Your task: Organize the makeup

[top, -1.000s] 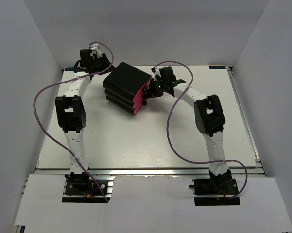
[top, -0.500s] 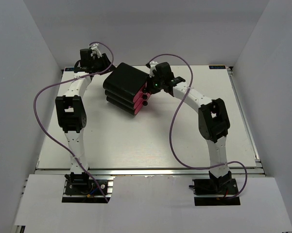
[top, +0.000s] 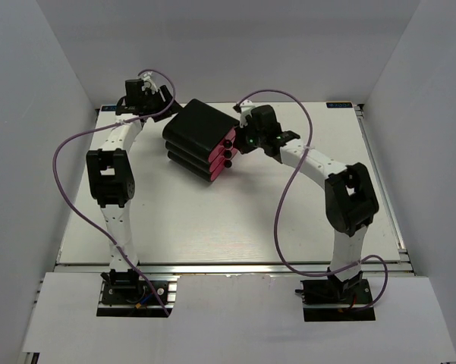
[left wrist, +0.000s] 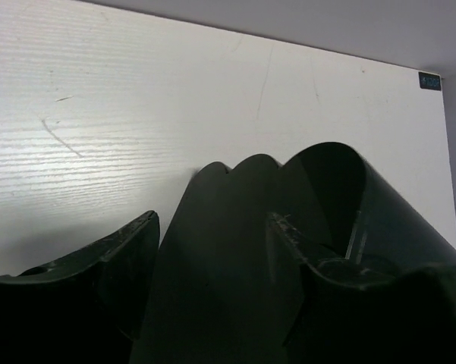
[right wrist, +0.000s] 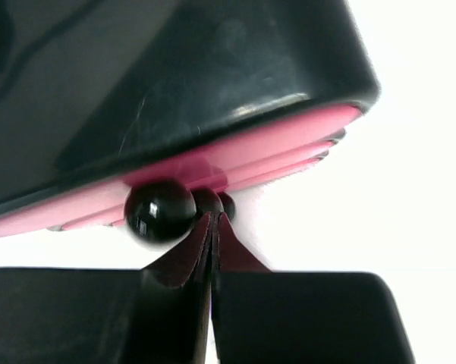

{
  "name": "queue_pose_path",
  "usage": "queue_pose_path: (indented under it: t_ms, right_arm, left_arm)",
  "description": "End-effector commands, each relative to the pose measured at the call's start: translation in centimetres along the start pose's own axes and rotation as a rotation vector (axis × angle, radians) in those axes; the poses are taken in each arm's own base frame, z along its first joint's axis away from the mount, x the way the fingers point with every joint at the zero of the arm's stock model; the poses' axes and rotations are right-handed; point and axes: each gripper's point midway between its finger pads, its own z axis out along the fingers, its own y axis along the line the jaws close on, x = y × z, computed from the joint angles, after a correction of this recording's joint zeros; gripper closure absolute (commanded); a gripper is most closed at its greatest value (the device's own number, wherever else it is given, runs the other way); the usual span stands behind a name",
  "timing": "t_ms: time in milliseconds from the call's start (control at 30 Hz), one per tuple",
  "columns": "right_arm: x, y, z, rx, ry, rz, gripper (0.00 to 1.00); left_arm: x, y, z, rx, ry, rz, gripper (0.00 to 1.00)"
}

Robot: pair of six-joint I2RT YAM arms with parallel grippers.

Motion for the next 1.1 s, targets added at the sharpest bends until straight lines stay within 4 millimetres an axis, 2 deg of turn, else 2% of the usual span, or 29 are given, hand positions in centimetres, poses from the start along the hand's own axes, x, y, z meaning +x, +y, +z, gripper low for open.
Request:
queue_pose_path:
  t_ms: [0,33,100,133,167,233,267,300,333,400,433,467,533,567,600,633,667,700,800,833,900,933,1067]
  right_arm:
    - [-3.2,-2.0,-3.3,0.055,-0.105,-0.035,1.0]
    - [-3.2,-2.4,-4.1,0.063,-0.106,-0.029,1.0]
    - [-2.3,-3.6,-4.9,0.081,-0.097,-0.027,1.0]
    - [-1.4,-4.1,-5.7,0.094,-0.086,-0.02,1.0]
    - [-1.0,-4.5,-6.2,0.102,-0.084,-0.054,1.0]
    - [0.3,-4.6,-7.4,0.093,-0.08,-0.078,0.86]
    - [0.6,-4.5,-7.9,0.079,-0.081,-0.103,0.75]
    - [0.4,-4.3,-8.7,0.063,-0.092,-0.173,0.39]
    - [1.9,-4.1,-8.9,0.032,-0.06,-0.195,0.13]
    - [2.7,-3.7,-9.8,-0.036,-0.051,-0.24,0.11]
    - [2.4,-3.8,-10.9,-0.055,-0.076,-0.236,0.11]
    - [3.1,-3.9,-11.3,-0.06,-0.075,-0.222,0.11]
    - [2.4,-4.8,-12.9,-0.025,-0.104,-0.16,0.11]
    - [2.2,-5.2,-13.3,0.003,-0.109,-0.135,0.11]
    - [2.0,-5.7,-13.6,0.035,-0.108,-0.115,0.11]
    - [1.8,-6.5,-14.0,0.082,-0.099,-0.1,0.11]
    - [1.7,-6.8,-14.3,0.095,-0.086,-0.097,0.11]
    - [1.5,-6.9,-14.6,0.104,-0.059,-0.086,0.11]
    - [0.8,-7.1,-15.9,0.095,-0.015,-0.079,0.11]
    - [0.3,-7.5,-16.6,0.111,-0.029,-0.071,0.11]
    - [-1.1,-7.5,-17.7,0.122,-0.071,-0.083,0.11]
    - [-1.5,-7.8,-18.1,0.137,-0.085,-0.085,0.11]
    - [-3.6,-8.2,-19.4,0.172,-0.15,-0.064,0.11]
  left_arm:
    - [-1.9,-0.9,-2.0,-0.002,-0.048,-0.062,0.29]
    - [-3.6,1.0,-3.3,-0.028,-0.091,-0.086,0.27]
    - [-5.3,1.3,-3.9,-0.03,-0.143,-0.112,0.24]
    - [-6.3,1.7,-4.5,-0.038,-0.172,-0.117,0.15]
    - [-7.1,2.0,-4.9,-0.058,-0.197,-0.127,0.13]
    - [-8.8,2.3,-5.9,-0.083,-0.241,-0.134,0.08]
    - [-9.2,2.4,-6.4,-0.101,-0.257,-0.148,0.06]
    - [-9.7,3.0,-7.0,-0.146,-0.287,-0.159,0.06]
    - [-9.8,3.3,-7.5,-0.178,-0.301,-0.17,0.02]
    - [-9.2,4.6,-9.9,-0.301,-0.353,-0.223,0.02]
    - [-8.8,4.9,-11.1,-0.33,-0.388,-0.239,0.02]
    - [-7.6,4.5,-13.2,-0.344,-0.439,-0.269,0.02]
    - [-6.9,5.5,-16.3,-0.432,-0.537,-0.303,0.02]
    - [-8.4,3.2,-19.4,-0.389,-0.634,-0.288,0.02]
    - [-5.6,4.0,-19.6,-0.402,-0.619,-0.299,0.02]
    - [-5.1,2.9,-20.3,-0.354,-0.628,-0.29,0.02]
    - [-5.6,1.2,-21.4,-0.277,-0.677,-0.251,0.02]
    - [-4.1,-0.1,-23.1,-0.238,-0.681,-0.226,0.02]
    - [-2.1,-5.3,-25.2,-0.049,-0.636,-0.06,0.02]
    - [-1.1,-7.2,-27.1,0.004,-0.645,-0.007,0.02]
    - [1.3,-9.3,-28.2,0.071,-0.587,0.066,0.02]
    - [2.5,-10.4,-29.6,0.106,-0.59,0.095,0.02]
    - [6.6,-12.0,-30.7,0.175,-0.531,0.11,0.02]
